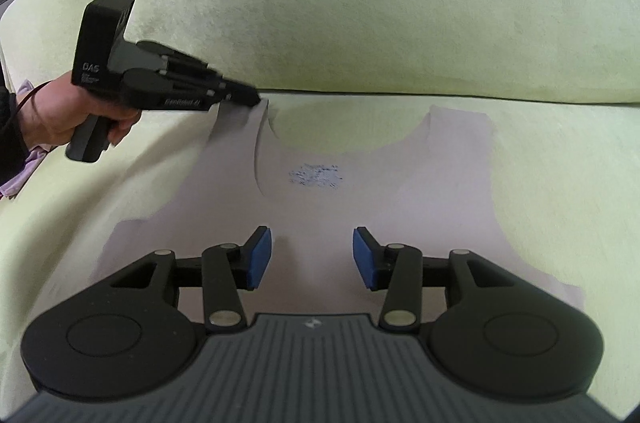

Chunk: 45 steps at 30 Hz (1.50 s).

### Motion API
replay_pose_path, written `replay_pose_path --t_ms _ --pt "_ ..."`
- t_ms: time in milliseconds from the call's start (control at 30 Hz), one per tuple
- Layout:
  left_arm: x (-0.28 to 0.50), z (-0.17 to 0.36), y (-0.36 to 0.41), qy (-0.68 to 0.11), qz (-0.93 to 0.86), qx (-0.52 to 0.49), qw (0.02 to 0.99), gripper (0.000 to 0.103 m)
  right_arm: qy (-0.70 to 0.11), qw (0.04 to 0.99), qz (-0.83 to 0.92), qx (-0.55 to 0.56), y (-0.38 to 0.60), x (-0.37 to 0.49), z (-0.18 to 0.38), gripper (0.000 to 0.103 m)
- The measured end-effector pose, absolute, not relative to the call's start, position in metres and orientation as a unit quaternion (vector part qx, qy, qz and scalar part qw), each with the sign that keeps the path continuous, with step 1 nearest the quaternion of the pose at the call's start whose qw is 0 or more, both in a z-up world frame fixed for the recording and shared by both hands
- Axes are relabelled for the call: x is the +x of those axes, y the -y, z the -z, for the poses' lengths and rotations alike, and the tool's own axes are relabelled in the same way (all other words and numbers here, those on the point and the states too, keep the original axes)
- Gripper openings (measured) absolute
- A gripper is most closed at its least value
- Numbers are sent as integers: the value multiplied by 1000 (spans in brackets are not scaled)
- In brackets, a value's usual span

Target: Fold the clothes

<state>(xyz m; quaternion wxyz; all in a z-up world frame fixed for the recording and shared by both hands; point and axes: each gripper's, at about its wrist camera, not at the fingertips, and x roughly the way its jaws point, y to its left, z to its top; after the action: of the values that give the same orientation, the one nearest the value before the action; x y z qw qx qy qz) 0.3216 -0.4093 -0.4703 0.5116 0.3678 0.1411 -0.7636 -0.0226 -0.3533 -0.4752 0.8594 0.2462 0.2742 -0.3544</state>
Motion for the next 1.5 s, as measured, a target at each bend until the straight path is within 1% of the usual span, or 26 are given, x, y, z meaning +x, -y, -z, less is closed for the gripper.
replay_pose_path --t_ms 33,67,100,133,200,300,400,567,633,700,767,833,900,1067,1200,1300,1400,1500 --pt "326 468 408 -142 761 362 519 15 -275 859 353 247 353 -23 477 40" --pt "331 467 406 -147 757 353 530 32 -276 859 353 247 353 -24 478 40" --pt "336 466 402 -155 751 341 544 39 -277 859 353 247 353 -25 478 41" --pt "342 464 398 -163 744 329 558 43 -277 859 353 247 352 -25 479 41" --pt "351 459 386 -168 733 311 581 41 -277 860 352 246 353 -27 479 41" --pt "358 449 361 -170 726 286 601 41 -273 862 353 240 352 -34 477 41" --pt "347 440 333 -169 739 274 592 40 -265 861 364 236 359 -40 476 41" --pt "321 449 307 -187 750 298 560 41 -284 854 368 234 382 -41 486 41" --pt "325 453 308 -194 739 305 569 41 -284 853 375 227 389 -42 486 41" --pt "334 450 305 -214 726 288 586 41 -282 846 393 226 399 -45 487 41" --pt "348 436 286 -228 708 260 616 40 -285 837 412 221 402 -47 482 41" --pt "360 428 267 -250 693 236 634 40 -267 843 409 225 390 -52 465 42" --pt "369 423 239 -278 678 215 646 40 -264 849 399 225 375 -53 458 45" --pt "370 426 191 -336 680 197 621 40 -269 858 362 245 317 -46 453 46" --pt "349 434 184 -348 701 207 587 40 -298 870 314 238 251 -26 458 46" --pt "337 441 188 -355 702 227 574 40 -312 872 298 231 222 -16 460 47" --pt "328 444 187 -311 691 271 594 42 -329 870 290 224 201 -9 464 47" --pt "334 443 189 -311 670 267 618 42 -347 866 285 219 190 -7 466 48"
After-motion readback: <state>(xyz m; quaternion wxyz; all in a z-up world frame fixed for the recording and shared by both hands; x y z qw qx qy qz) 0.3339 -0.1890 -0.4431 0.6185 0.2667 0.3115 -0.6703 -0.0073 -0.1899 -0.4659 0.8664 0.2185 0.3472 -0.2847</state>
